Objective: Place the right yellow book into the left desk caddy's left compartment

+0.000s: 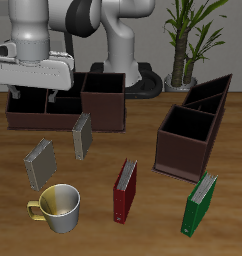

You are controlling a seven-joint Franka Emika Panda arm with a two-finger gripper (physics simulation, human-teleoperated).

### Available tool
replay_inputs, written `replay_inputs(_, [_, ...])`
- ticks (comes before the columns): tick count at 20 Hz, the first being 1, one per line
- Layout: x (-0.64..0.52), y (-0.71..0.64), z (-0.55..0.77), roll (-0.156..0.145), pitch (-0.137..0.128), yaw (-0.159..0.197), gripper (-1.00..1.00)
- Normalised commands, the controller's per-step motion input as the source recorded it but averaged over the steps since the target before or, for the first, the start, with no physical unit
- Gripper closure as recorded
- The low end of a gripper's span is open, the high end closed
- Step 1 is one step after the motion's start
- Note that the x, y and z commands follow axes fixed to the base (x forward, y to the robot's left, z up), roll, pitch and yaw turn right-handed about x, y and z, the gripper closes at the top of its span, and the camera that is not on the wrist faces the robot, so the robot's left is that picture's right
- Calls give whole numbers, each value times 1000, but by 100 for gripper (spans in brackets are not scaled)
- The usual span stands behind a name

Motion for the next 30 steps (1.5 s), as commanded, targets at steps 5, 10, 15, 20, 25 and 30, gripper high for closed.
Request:
replay_inputs(5, [159,-37,-242,-14,2,-20,-100])
replay_inputs(10, [104,20,-286,3,13,-23,-100])
replay_inputs(15, [43,-46,-245,-19,11,-13,-100])
replay_inputs(20, [47,-105,-282,-11,25,-36,-100])
replay_inputs(25, [54,-101,-303,-14,27,-30,-100])
replay_inputs(30, [62,-54,-350,-10,39,-15,-100])
